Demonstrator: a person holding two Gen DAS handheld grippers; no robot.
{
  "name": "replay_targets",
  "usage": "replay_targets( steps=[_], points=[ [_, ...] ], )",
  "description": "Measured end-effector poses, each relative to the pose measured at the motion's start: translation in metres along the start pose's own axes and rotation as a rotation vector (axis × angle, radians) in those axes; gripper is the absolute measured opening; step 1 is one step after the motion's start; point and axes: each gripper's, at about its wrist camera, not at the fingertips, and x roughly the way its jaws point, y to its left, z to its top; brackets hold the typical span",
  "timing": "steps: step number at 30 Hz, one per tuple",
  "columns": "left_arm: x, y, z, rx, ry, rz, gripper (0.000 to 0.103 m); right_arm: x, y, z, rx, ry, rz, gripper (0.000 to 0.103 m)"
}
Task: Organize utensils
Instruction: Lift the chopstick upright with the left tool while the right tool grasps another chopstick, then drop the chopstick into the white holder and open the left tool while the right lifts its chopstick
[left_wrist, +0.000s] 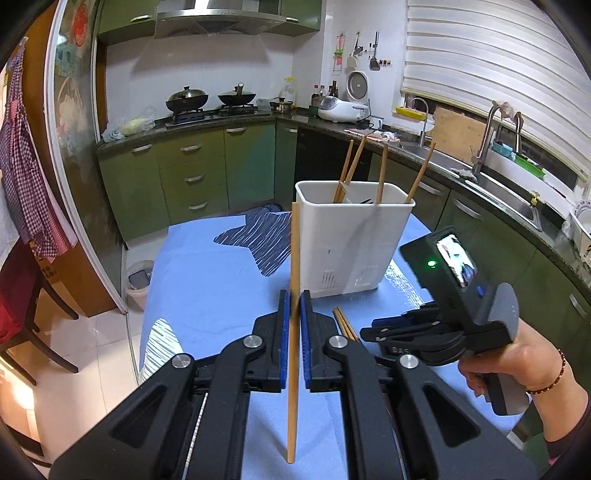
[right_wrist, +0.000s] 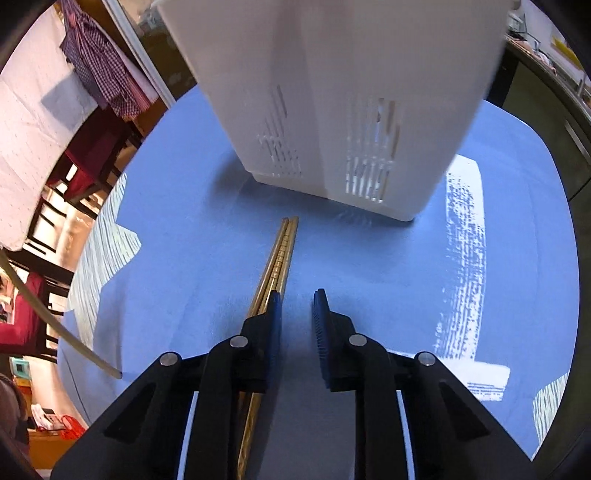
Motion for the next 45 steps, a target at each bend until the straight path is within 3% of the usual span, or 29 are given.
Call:
replay_targets(
  steps=[20, 24, 29, 38, 45],
  points=[
    [-0.002, -0.005, 0.001, 0.019, -0.004, 0.001, 0.006, 0.011, 0.013, 0.011, -0.042, 0.046, -0.072, 0.014],
    [-0.003, -0.005, 0.001, 0.023, -0.008, 0.000, 0.006, 0.010, 0.017, 0.010, -0.061, 0.029, -0.101, 0.006],
    [-0.004, -0.005, 0.000, 0.022, -0.009, -0.002, 0.006, -0.025, 0.004, -0.003, -0.032, -0.075, -0.045, 0.006],
    [-0.004, -0.003, -0.002, 0.027, -0.015, -0.007, 0.006, -0.156, -0.010, -0.063, 0.006, -0.426, 0.001, 0.006],
    [-0.013, -0.008, -0.002, 0.042, -0.029, -0.018, 0.006, -0.209, -0.015, -0.111, 0.036, -0.557, 0.026, 0.006]
  ],
)
